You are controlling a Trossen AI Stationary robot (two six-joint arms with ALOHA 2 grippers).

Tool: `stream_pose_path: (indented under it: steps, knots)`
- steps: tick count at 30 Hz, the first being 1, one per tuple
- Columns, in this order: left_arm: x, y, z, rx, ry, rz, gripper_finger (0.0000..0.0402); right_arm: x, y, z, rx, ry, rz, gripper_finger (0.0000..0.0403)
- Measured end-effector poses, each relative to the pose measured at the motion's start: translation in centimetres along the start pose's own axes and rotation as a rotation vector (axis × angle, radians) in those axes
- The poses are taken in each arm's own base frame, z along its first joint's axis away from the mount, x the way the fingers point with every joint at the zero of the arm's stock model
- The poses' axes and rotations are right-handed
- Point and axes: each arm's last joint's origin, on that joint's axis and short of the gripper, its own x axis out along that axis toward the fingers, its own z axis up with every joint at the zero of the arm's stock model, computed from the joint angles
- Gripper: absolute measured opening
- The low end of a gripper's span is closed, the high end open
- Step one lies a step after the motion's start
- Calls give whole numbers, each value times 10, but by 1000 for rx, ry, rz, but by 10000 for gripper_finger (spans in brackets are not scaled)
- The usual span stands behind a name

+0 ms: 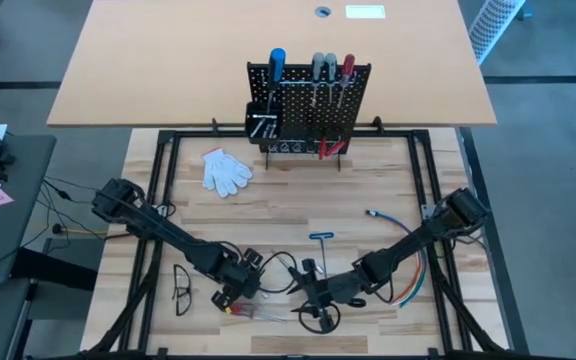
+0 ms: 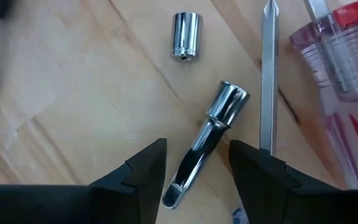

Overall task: Hang tools onto peg board
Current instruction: Put the extension bar on the pegboard bin

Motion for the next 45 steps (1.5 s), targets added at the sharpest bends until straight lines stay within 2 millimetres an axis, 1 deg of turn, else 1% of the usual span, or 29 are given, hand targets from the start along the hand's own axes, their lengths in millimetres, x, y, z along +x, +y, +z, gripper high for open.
stream_pose_path:
  steps: [3, 6, 13, 16, 20, 22, 24, 27, 29, 31, 33, 35, 38, 40, 45]
  knots:
    - [5, 2, -2, -19, 16, -20, 164, 0, 0, 1, 2, -5, 0, 214]
    - [9, 7, -4, -67, 29, -24, 138, 0, 0, 0, 1, -5, 0, 214]
    - [10, 20, -7, -136, 33, -56, 26, 0, 0, 0, -1, 1, 0, 214]
    - [7, 23, -7, -166, 30, -33, 22, -7, 2, 1, -32, 52, 4, 214]
    - [-11, 22, -7, -164, 20, 92, 23, -33, 6, 17, -46, 99, -73, 214]
    - [-28, 23, -9, -157, 30, 207, 22, -46, 10, 22, -39, 120, -122, 214]
    - [-54, 27, -5, -185, -25, 364, 22, -56, 18, 22, -36, 143, -155, 214]
    - [-99, 40, -3, -295, -111, 625, 22, -65, 32, 18, -49, 161, -210, 214]
    - [-132, 54, 0, -397, -209, 782, 22, -67, 41, 12, -75, 168, -258, 214]
    - [-168, 70, 1, -501, -305, 890, 22, -65, 47, 4, -105, 172, -309, 214]
    - [-198, 88, -1, -581, -382, 948, 22, -60, 47, -3, -138, 179, -380, 214]
    - [-223, 106, -3, -628, -437, 1003, 22, -56, 45, -8, -155, 185, -433, 214]
    - [-252, 135, -7, -648, -467, 1061, 22, -49, 39, -15, -164, 210, -464, 214]
    - [-263, 154, -10, -655, -478, 1079, 22, -47, 35, -16, -167, 224, -475, 214]
    - [-275, 199, -20, -692, -394, 1170, 27, -47, 29, -19, -187, 262, -490, 214]
